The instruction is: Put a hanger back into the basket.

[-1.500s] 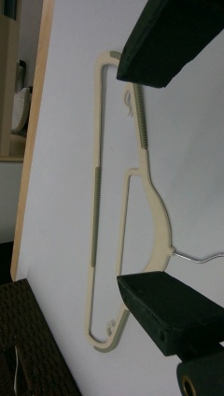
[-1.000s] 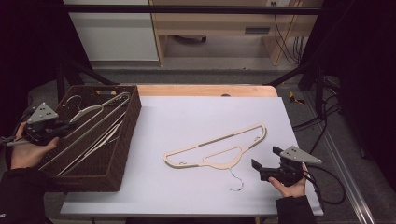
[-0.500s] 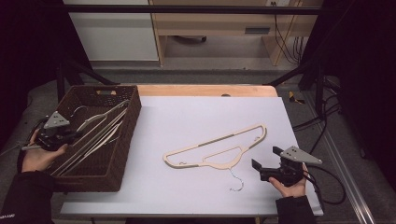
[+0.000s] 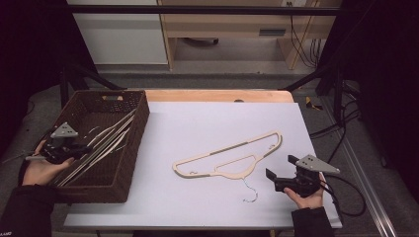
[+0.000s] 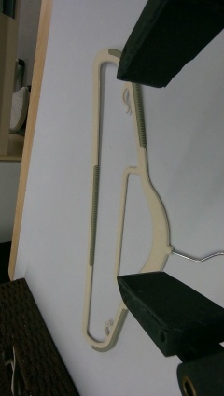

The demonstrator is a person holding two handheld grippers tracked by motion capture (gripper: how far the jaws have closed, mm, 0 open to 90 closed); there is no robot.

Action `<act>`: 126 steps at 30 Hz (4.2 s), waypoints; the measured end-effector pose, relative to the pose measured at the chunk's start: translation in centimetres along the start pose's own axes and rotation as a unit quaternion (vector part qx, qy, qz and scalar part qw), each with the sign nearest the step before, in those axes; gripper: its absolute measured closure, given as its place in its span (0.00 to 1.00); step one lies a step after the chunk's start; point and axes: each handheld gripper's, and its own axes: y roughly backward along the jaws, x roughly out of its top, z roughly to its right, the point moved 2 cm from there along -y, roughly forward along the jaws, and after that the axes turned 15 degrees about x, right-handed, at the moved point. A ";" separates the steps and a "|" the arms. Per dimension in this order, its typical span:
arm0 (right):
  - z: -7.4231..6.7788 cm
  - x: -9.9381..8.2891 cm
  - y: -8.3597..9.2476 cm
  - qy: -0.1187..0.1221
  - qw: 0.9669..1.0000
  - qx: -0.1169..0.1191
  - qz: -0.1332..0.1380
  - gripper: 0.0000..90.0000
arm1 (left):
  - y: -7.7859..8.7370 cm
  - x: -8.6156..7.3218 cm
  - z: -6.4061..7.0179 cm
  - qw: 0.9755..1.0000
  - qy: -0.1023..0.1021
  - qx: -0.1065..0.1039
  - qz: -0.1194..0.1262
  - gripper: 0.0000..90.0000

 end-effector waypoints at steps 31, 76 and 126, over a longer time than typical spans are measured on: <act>-0.5 0.5 0.3 0.006 1.000 0.002 0.009 0.05 | 4.8 2.4 1.3 0.992 0.039 0.019 0.117 0.44; -2.7 0.7 -1.3 0.008 0.999 0.021 -0.024 0.06 | 3.9 7.2 20.4 0.954 0.089 -0.122 0.258 0.09; -5.2 -3.5 -8.7 -0.038 0.978 -0.021 -0.202 0.99 | -0.8 5.7 24.4 0.970 0.056 -0.148 0.187 0.09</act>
